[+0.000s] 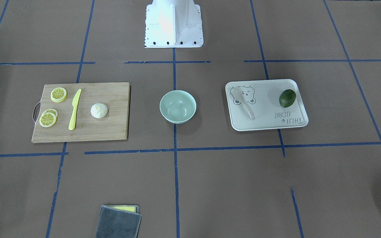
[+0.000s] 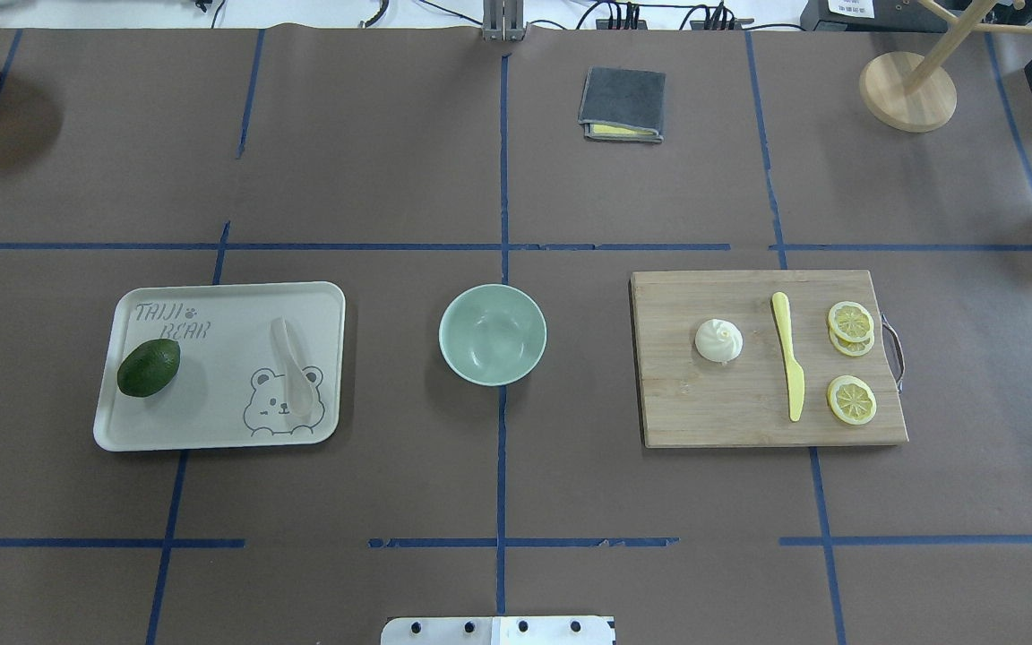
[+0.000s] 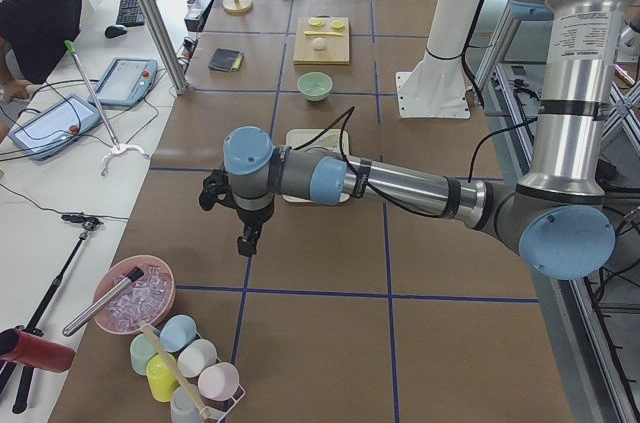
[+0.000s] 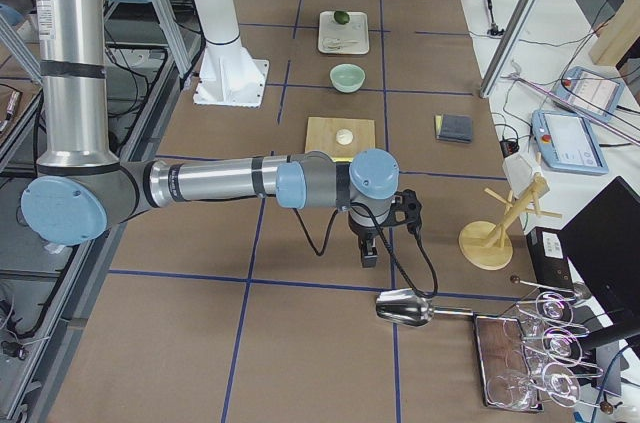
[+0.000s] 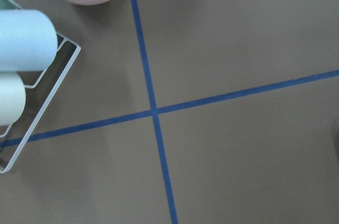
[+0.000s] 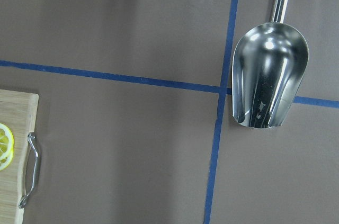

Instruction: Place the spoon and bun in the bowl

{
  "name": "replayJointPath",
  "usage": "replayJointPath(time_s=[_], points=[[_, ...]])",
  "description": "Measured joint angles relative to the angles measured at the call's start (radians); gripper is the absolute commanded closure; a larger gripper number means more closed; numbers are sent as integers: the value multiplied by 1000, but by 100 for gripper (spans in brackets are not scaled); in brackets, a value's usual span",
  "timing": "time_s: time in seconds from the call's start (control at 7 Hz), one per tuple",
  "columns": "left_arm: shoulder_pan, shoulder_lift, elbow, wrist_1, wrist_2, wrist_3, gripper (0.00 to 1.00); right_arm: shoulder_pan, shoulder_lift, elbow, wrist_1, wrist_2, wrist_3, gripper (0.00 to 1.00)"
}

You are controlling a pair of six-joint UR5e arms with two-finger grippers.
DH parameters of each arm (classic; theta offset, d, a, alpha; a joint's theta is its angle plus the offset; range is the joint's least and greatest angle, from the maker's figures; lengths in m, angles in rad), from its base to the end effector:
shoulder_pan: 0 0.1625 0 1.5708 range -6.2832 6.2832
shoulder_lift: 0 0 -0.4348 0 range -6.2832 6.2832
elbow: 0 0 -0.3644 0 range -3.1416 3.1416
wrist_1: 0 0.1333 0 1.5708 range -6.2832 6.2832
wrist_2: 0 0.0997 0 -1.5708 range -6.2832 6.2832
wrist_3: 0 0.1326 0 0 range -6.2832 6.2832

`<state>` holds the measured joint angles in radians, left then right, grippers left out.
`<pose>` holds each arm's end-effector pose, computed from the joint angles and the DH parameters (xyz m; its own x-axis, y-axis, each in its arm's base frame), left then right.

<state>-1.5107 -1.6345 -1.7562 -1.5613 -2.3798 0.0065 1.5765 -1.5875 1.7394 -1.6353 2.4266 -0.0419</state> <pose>-0.0073 -0.5007 0.5718 0.6783 0.2192 -0.7014 -0.0628 0.9683 0.2419 0.0358 -0.4597 0.6200 0.6556 -0.1038 0.7479 0.0218 0.9927 0.1187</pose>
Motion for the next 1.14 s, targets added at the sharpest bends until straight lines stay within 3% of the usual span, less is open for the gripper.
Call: replayJointPath(time_s=[0.57,1.14], points=[[206,-60,-183,-3,49,-366,0,-5,61,20,0,2,97,0],[486,-197,-198,-58,190,-901,0,-68,71,89,2,4,225,0]])
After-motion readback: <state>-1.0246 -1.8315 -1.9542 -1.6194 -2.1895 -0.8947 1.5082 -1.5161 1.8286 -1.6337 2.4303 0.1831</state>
